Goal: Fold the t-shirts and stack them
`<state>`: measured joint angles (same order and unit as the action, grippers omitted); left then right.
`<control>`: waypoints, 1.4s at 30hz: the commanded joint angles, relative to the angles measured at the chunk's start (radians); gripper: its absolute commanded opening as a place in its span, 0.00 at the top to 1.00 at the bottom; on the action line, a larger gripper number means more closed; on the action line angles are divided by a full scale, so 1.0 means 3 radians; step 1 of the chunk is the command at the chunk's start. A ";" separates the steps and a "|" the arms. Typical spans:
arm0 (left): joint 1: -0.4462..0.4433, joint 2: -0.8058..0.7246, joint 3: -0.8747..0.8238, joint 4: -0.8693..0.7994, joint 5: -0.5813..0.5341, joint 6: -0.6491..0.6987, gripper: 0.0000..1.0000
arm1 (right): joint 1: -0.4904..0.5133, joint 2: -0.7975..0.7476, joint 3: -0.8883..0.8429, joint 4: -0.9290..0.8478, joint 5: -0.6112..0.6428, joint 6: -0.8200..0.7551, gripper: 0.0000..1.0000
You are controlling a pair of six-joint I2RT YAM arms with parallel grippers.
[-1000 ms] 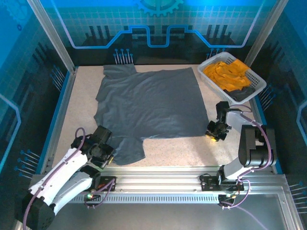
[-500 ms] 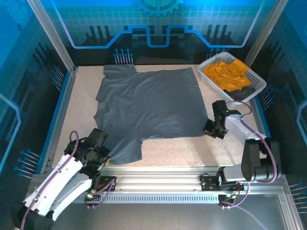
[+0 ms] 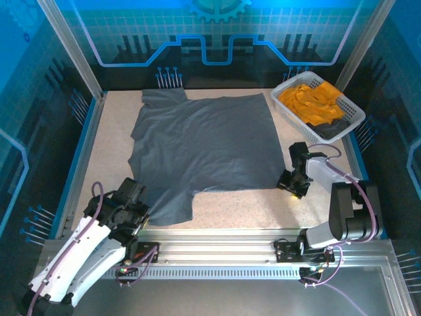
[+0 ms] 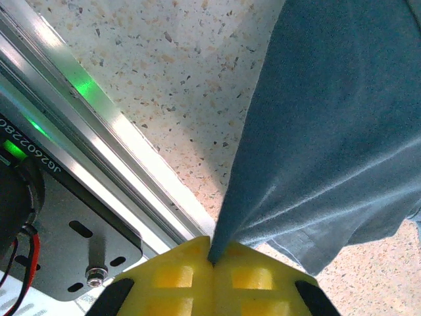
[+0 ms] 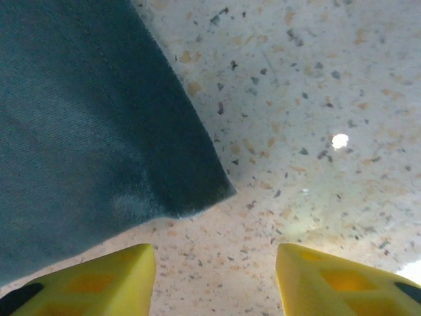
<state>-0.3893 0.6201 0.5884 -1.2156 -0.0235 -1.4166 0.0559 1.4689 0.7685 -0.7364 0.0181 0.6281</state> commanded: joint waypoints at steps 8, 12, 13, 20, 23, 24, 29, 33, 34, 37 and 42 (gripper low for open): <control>-0.0022 -0.0091 0.0048 -0.0512 -0.0092 -0.0058 1.00 | -0.0028 0.0300 0.0353 0.0027 0.0128 -0.0180 0.56; -0.0021 -0.0077 0.0048 -0.0456 -0.0089 -0.0070 1.00 | -0.0042 0.0412 0.0353 0.0023 0.0185 -0.0202 0.56; -0.0021 -0.0066 0.0048 -0.0444 -0.0089 -0.0073 1.00 | -0.0047 0.0438 0.0353 0.0031 0.0185 -0.0202 0.56; -0.0022 -0.0004 0.0043 -0.0376 -0.0084 -0.0066 1.00 | -0.0027 0.0557 0.0353 0.0076 0.0108 -0.0142 0.81; -0.0021 0.0004 0.0119 -0.0481 -0.0136 -0.0074 1.00 | 0.0045 0.0445 0.0353 0.0011 0.0141 -0.0115 0.93; -0.0022 -0.0001 0.0170 -0.0558 -0.0187 -0.0072 1.00 | 0.0077 0.0389 0.0350 -0.0025 0.0163 -0.0100 0.95; -0.0022 -0.0128 0.0355 -0.0885 -0.0323 -0.0162 1.00 | 0.0288 0.0091 0.0319 -0.0307 0.0312 0.0003 1.00; -0.0024 -0.0197 0.0333 -0.0891 -0.0151 -0.0201 1.00 | 0.0458 -0.0293 0.0122 -0.0521 0.0401 0.0136 1.00; -0.0023 -0.0211 0.0353 -0.0886 -0.0149 -0.0196 1.00 | 0.0490 -0.0403 0.0069 -0.0553 0.0398 0.0159 1.00; -0.0024 -0.0162 0.0494 -0.0669 -0.0242 -0.0053 1.00 | 0.0501 -0.0602 -0.0004 -0.0593 0.0340 0.0171 1.00; -0.0012 0.0324 0.0751 0.0146 -0.0395 0.0291 1.00 | 0.0421 -0.0527 0.0274 -0.0604 0.0102 0.0112 1.00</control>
<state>-0.3893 0.6449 0.7650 -1.3228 -0.1024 -1.4021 0.1951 1.2972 0.7971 -0.8833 0.0864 0.6548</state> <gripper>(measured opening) 0.053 0.061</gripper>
